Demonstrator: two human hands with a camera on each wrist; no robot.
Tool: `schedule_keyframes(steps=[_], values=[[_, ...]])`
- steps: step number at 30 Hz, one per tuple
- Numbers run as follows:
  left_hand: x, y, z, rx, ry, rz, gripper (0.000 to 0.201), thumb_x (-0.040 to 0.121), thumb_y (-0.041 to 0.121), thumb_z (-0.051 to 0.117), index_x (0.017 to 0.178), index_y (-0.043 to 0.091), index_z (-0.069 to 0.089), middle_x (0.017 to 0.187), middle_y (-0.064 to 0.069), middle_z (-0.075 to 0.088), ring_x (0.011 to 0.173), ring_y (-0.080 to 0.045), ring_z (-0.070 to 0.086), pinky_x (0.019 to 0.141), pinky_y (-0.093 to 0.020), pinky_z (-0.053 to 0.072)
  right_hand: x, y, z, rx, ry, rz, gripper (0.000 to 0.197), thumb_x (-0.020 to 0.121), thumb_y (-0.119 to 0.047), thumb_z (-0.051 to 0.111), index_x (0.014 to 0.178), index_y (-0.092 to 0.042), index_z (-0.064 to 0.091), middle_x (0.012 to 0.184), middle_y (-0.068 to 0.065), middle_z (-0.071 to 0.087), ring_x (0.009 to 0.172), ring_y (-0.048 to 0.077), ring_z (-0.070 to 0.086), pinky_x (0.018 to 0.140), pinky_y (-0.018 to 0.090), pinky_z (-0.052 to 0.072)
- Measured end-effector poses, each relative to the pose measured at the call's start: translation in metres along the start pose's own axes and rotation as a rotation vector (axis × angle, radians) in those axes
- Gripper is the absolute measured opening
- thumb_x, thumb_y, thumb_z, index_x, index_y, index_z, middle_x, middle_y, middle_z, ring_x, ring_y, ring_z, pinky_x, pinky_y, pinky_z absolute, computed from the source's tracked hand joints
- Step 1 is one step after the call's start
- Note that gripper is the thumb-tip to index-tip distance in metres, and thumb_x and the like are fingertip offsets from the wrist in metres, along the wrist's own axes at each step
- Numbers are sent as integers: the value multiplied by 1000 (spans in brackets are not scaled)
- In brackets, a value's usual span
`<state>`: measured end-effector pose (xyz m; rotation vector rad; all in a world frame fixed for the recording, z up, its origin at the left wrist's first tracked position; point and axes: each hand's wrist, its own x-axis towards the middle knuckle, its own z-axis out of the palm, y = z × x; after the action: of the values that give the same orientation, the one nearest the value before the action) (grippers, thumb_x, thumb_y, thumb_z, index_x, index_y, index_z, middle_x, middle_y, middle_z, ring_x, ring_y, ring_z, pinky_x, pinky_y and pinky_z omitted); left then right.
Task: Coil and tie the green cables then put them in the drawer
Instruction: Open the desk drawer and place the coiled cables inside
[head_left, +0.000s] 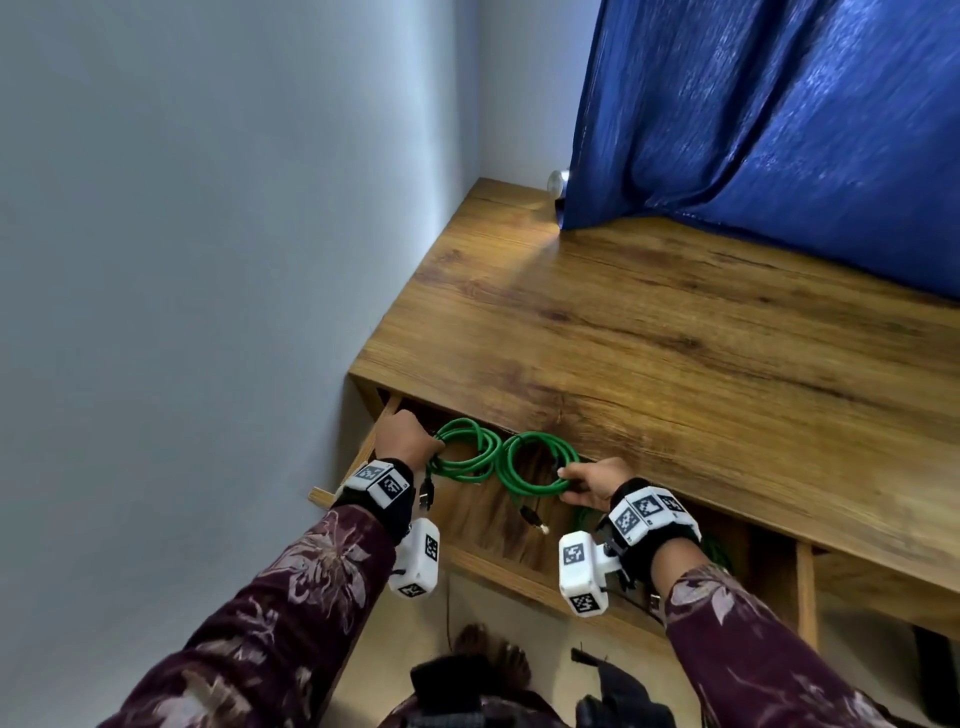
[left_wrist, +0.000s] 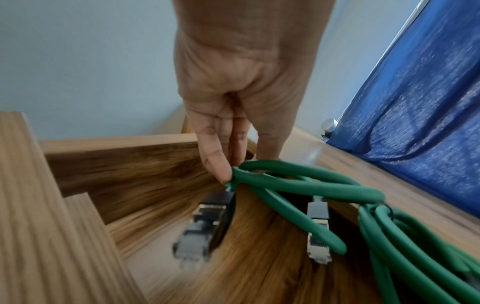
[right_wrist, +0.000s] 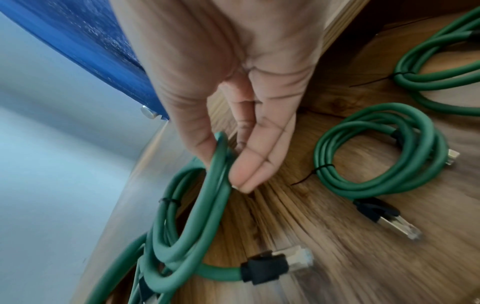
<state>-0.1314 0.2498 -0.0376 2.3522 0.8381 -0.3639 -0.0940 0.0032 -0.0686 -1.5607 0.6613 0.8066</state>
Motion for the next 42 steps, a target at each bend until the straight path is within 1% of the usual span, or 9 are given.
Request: schedule_keyframes(steps=[3,10,18,23,26,29,32,35,42], values=[[4,-5,8,50,-32,-38,27,70,26,78,75,1,69,78,-11,68,77,-24,65,57,-29,45,5,5,6,-46,15,19,15,78,10,65,89,9,56,100,21,57,69,24,59,37,25,50],[24,-17,13,101,-69,-69,23,69,21,76,68,3,63,74,-13,67,76,-28,67,54,-27,44,5,16,3,-213,-12,140,15,76,6,69,78,9,55,85,21,57,64,28,62,43,27,55],[46,-16,21,156,-88,-40,29,72,21,75,57,7,53,67,-9,61,66,-25,59,51,-27,38,24,24,9,-220,83,210,17,76,7,70,75,8,53,87,19,53,61,28,59,34,24,49],[59,-12,25,154,-91,-28,28,71,18,74,61,6,51,74,-12,60,79,-30,63,57,-30,44,37,27,13,-74,146,221,19,78,9,66,72,6,49,80,15,48,80,32,58,31,22,46],[66,-11,29,147,-99,-24,28,73,17,74,63,4,51,80,-15,62,82,-32,63,59,-30,43,48,31,16,-61,177,233,16,78,7,68,80,6,53,82,13,49,75,28,58,36,24,51],[71,-14,33,162,-116,-38,27,75,15,71,61,4,50,80,-16,61,84,-33,63,60,-30,42,56,35,16,-84,179,256,19,79,5,68,71,2,51,77,11,50,64,22,55,45,25,55],[77,-19,38,195,-131,-54,19,77,16,68,82,-3,62,94,-19,66,89,-34,63,62,-32,43,64,38,17,-95,173,283,19,79,5,67,69,3,51,75,13,51,63,24,55,70,37,57],[81,-21,41,251,-161,-69,27,81,18,66,98,-3,63,106,-21,64,97,-35,61,67,-34,44,66,38,17,-154,168,308,21,79,2,69,67,2,52,72,13,52,77,30,61,83,42,54],[82,-23,43,306,-223,-113,37,81,18,67,111,-3,59,117,-21,60,106,-34,59,80,-35,48,59,38,20,-372,182,302,26,76,-12,76,63,-1,56,66,11,58,84,29,68,86,41,54]])
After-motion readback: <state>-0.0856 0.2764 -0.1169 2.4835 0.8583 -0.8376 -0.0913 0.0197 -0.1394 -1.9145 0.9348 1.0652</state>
